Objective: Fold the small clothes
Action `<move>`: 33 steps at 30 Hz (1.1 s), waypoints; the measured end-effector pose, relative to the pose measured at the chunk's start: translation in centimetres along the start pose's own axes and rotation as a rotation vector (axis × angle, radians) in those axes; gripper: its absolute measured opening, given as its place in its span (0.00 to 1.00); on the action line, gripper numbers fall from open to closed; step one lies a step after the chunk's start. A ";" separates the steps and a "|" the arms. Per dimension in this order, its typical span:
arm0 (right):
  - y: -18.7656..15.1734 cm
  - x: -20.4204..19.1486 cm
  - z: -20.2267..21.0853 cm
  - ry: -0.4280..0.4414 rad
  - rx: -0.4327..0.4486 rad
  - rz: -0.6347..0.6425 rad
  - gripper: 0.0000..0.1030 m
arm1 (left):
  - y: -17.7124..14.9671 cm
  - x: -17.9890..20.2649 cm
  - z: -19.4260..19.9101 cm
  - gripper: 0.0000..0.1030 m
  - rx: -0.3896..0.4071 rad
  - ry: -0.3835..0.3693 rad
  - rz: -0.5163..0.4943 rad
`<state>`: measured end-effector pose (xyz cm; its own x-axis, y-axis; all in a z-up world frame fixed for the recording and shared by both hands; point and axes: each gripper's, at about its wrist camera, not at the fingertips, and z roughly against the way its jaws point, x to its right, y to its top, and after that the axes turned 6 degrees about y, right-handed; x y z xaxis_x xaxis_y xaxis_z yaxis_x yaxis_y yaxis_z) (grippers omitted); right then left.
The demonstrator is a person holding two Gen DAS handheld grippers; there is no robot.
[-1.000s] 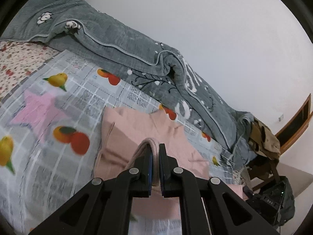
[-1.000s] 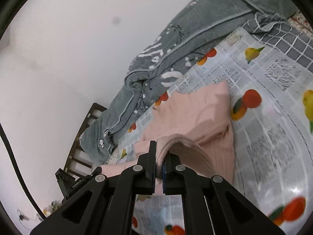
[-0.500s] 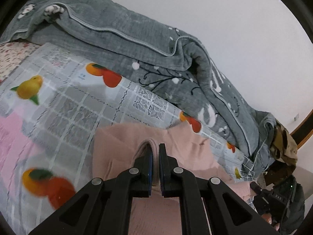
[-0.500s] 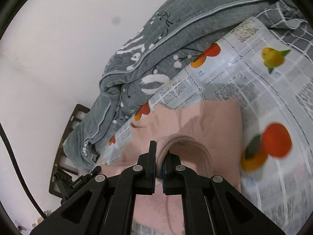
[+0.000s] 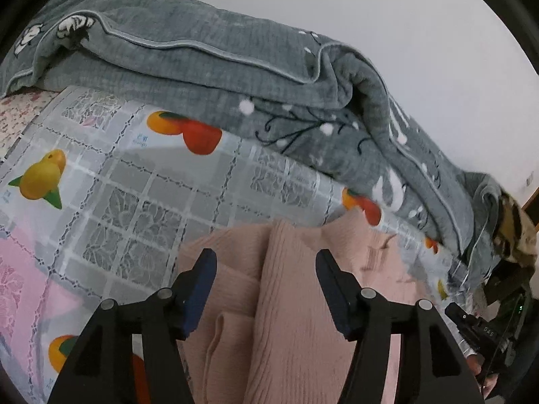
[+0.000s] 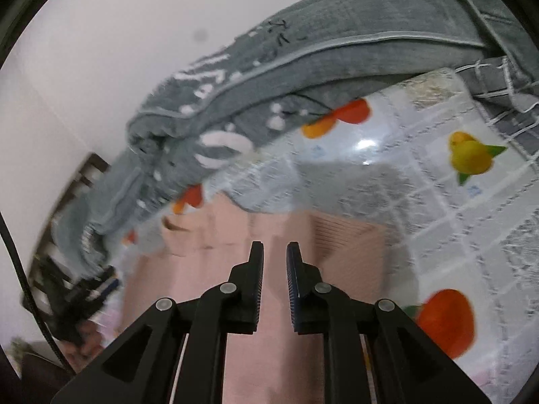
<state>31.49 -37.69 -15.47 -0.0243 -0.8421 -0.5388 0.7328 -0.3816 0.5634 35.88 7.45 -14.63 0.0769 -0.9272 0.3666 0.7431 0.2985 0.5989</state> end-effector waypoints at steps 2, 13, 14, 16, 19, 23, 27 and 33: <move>-0.9 0.3 0.2 -0.033 -0.020 0.025 0.15 | -0.4 0.5 0.1 0.57 -0.001 0.023 -0.033; -8.6 -0.6 7.3 -0.086 -0.012 0.100 0.34 | -8.6 -0.1 6.5 0.60 0.018 0.100 -0.134; -9.5 -0.7 8.2 -0.090 -0.006 0.101 0.34 | -9.5 -0.5 7.2 0.60 0.011 0.107 -0.128; -11.2 -1.0 9.5 -0.098 -0.005 0.115 0.34 | -11.8 -1.2 8.5 0.60 -0.014 0.117 -0.109; -14.0 -1.4 10.3 -0.086 -0.037 0.134 0.34 | -14.5 -2.3 9.6 0.60 -0.057 0.052 -0.068; -16.7 -1.3 10.2 -0.059 -0.075 0.129 0.34 | -16.8 -2.7 9.9 0.60 -0.085 -0.073 0.006; -17.6 -2.1 10.0 -0.067 -0.027 0.142 0.38 | -16.5 -2.3 8.7 0.60 -0.097 -0.137 0.068; -17.1 -2.4 8.5 -0.031 -0.022 0.079 0.38 | -15.4 -2.7 6.7 0.60 -0.048 -0.146 0.154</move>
<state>13.23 -32.44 -18.46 0.0136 -0.8806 -0.4737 0.7482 -0.3053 0.5891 19.78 6.87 -20.05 0.0977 -0.8277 0.5526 0.7612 0.4198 0.4942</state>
